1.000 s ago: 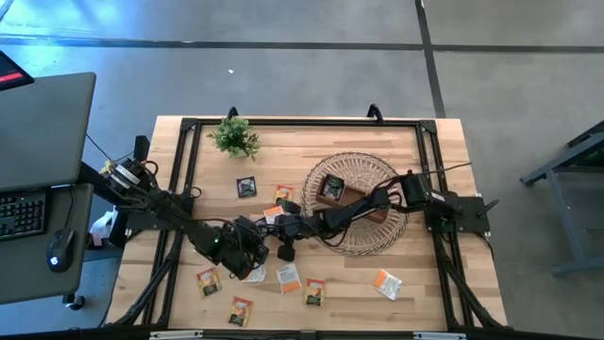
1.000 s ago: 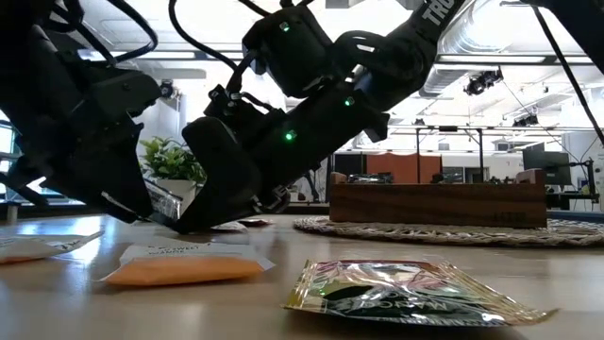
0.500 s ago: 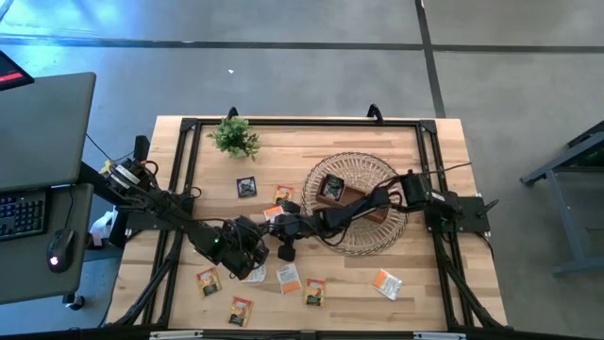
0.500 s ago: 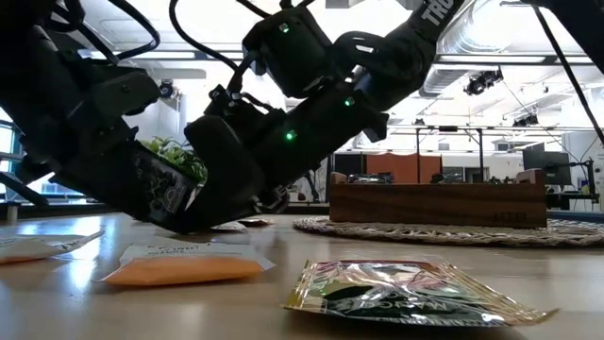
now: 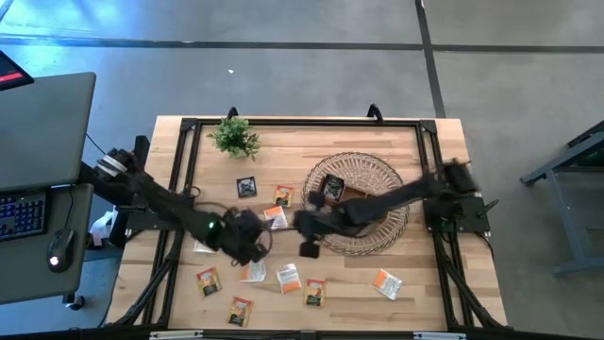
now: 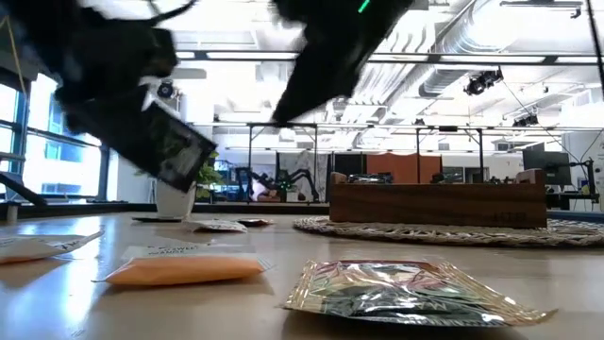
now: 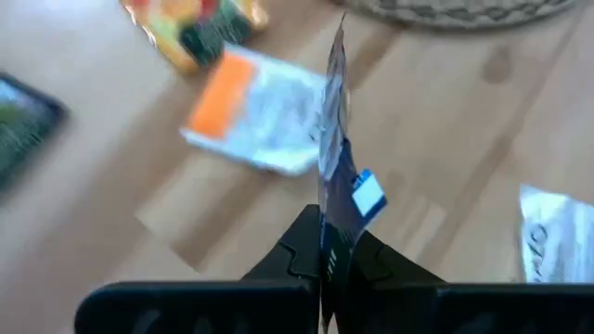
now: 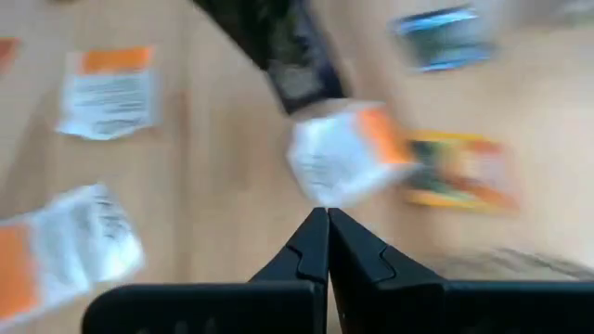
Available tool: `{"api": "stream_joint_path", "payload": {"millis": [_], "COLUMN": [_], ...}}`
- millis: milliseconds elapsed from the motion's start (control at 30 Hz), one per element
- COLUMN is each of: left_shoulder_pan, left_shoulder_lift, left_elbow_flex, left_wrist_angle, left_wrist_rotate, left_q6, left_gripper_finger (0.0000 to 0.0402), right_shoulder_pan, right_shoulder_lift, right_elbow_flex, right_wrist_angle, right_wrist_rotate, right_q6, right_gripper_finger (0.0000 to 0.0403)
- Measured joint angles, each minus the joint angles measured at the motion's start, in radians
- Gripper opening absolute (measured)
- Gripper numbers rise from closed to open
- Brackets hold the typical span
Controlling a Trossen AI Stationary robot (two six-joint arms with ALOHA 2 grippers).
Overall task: Pick & Place Tea
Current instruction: Put the violet tea bag into the left section of the wooden organizer
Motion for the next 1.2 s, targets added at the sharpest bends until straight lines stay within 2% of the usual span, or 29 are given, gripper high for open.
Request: {"api": "stream_joint_path", "payload": {"millis": [67,133,267,367,467,533,633,733,867,1000,1100,1200], "left_shoulder_pan": [0.067,0.135,0.294,0.393,0.448,0.474,0.513,0.546,0.555,0.552,0.552,0.552], "left_shoulder_lift": [-0.002,-0.001,0.027,0.054,0.114,0.169,0.274,0.371,0.493,0.582,0.619,0.649], "left_elbow_flex": [0.042,0.071,0.157,0.247,0.352,0.419,0.537,0.647,0.786,0.904,0.949,0.975], "left_wrist_angle": [-0.005,0.002,0.12,0.116,0.127,0.108,0.096,-0.036,-0.123,-0.141,-0.18,-0.212], "left_wrist_rotate": [0.042,0.1,0.241,0.333,0.41,0.438,0.448,0.444,0.399,0.326,0.276,0.272], "left_q6": [0.117,0.239,0.58,0.803,1.078,1.181,1.284,1.33,1.388,1.432,1.449,1.461], "left_gripper_finger": [0.0002,0.0001,0.0001,0.0,0.0,0.0,0.0,0.0,0.0,0.0,0.0,0.0004], "right_shoulder_pan": [0.055,0.104,0.169,0.184,0.175,0.164,0.145,0.132,0.131,0.12,0.097,0.071], "right_shoulder_lift": [-0.091,-0.18,-0.342,-0.482,-0.619,-0.712,-0.843,-0.95,-1.056,-1.098,-1.09,-1.083], "right_elbow_flex": [-0.007,-0.047,-0.223,-0.374,-0.526,-0.621,-0.744,-0.847,-0.947,-1.014,-1.048,-1.08], "right_wrist_angle": [-0.1,-0.164,-0.181,-0.178,-0.157,-0.114,-0.018,0.079,0.228,0.373,0.437,0.457], "right_wrist_rotate": [0.165,0.242,0.216,0.222,0.263,0.301,0.324,0.324,0.328,0.343,0.348,0.304], "right_q6": [0.034,0.073,0.218,0.342,0.413,0.418,0.417,0.402,0.317,0.211,0.188,0.194], "right_gripper_finger": [0.0,0.0,0.0,0.0,0.0,0.0001,0.0001,0.0002,0.0004,0.0001,0.0002,0.0004]}}
